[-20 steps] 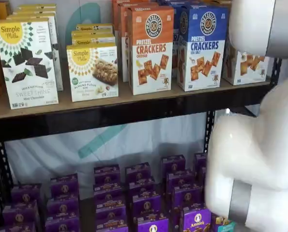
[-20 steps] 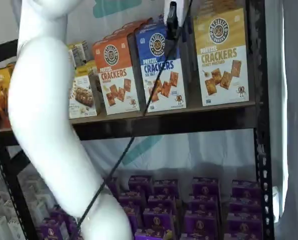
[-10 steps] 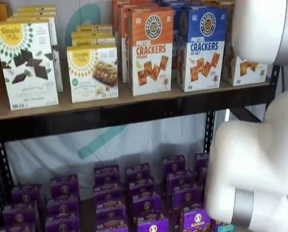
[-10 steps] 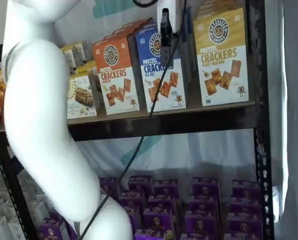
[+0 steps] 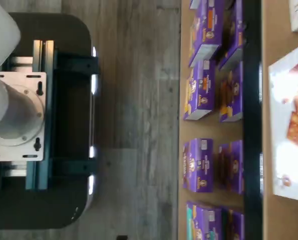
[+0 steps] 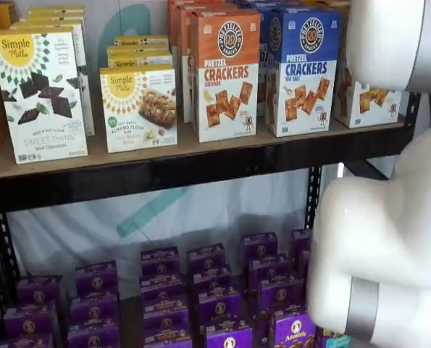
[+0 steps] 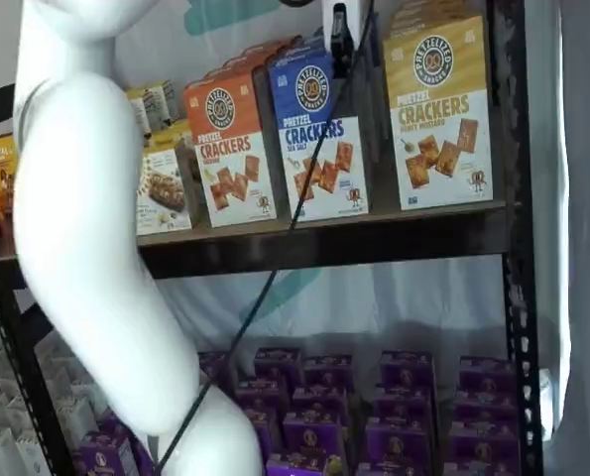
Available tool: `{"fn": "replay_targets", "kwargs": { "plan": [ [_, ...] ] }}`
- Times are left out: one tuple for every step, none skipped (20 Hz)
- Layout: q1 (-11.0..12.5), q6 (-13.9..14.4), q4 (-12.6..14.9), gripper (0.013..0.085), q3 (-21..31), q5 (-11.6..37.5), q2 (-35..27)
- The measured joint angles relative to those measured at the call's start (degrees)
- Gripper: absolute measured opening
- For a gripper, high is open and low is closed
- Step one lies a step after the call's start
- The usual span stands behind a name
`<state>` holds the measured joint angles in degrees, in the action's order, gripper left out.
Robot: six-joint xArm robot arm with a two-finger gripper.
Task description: Retrieve the yellow and white box located on the top shelf, the sixth one from the left
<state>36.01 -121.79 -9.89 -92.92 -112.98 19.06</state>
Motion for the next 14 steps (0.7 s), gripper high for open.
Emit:
{"fn": "replay_targets", "kwargs": {
  "plan": [
    [0.54,-0.15,-0.71,0.0850,-1.24,-0.43,-0.75],
    [1.10,-0.25,-1.56,0.0850,-2.49,-0.93,-1.49],
    [1.85,-0.29,-2.79,0.0850,-4.15,-1.69,-2.52],
    [2.56,-0.28,-4.02,0.0850,-5.48,-2.36,-3.37],
    [3.21,-0.18,-5.25,0.0850,-7.02,-3.18,-4.31],
    [4.13,0.00,-6.97,0.0850,-8.73,-3.97,-5.36],
    [4.60,0.11,-7.94,0.0850,-9.32,-4.18,-5.74],
    [5.50,0.29,-9.94,0.0850,-9.42,-3.67,-5.81],
    [6.22,0.42,-11.58,0.0850,-9.12,-2.81,-5.61],
    [7.19,0.54,-14.07,0.0850,-7.75,-0.77,-4.79],
    [8.19,0.57,-16.89,0.0850,-5.36,2.32,-3.31],
    [8.79,0.52,-19.01,0.0850,-3.23,5.12,-2.01],
    [9.20,0.31,-20.98,0.0850,-0.78,8.33,-0.56],
    [9.27,0.16,-21.72,0.0850,0.35,10.06,0.09]
  ]
}}
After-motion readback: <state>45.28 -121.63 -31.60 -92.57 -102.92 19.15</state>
